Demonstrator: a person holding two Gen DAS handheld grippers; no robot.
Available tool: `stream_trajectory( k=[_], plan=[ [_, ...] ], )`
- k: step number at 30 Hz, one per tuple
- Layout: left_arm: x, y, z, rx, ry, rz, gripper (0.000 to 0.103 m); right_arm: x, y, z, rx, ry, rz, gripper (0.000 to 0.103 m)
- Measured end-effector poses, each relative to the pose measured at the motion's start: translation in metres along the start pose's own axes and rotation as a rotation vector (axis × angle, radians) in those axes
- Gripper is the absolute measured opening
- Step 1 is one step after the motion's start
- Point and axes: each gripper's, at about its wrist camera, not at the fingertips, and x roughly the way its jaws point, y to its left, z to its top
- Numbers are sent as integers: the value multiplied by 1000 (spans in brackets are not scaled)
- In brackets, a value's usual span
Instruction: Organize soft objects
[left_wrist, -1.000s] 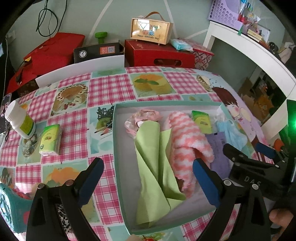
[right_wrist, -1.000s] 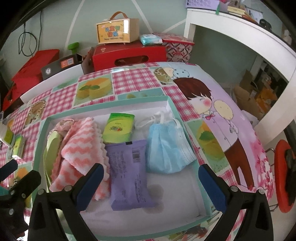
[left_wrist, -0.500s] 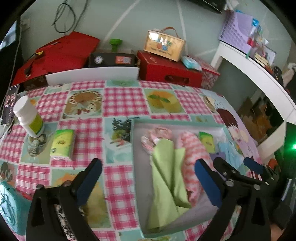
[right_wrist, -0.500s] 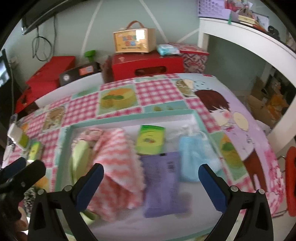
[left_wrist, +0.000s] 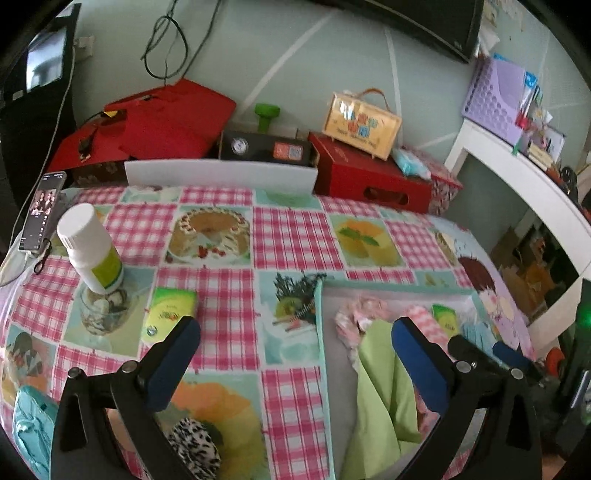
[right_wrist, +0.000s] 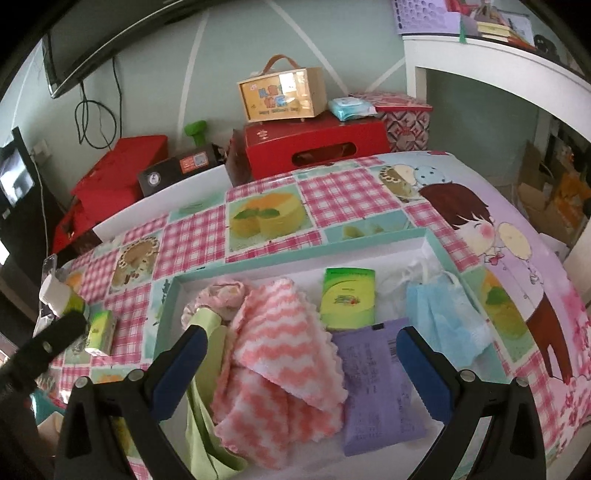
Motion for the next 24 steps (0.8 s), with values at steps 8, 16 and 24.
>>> stream_trajectory(
  k=[8,16,24],
  plan=[
    [-9,13,6,28,-9,56,103,-4,17,-1,-37,-13,15,103],
    [-22,27,13,39,-25,90,103,-10,30,1,-50,-23,42,103],
    [-23,65,14,-55,33,102,103,-8,56,10,-61,-1,49,103]
  ],
)
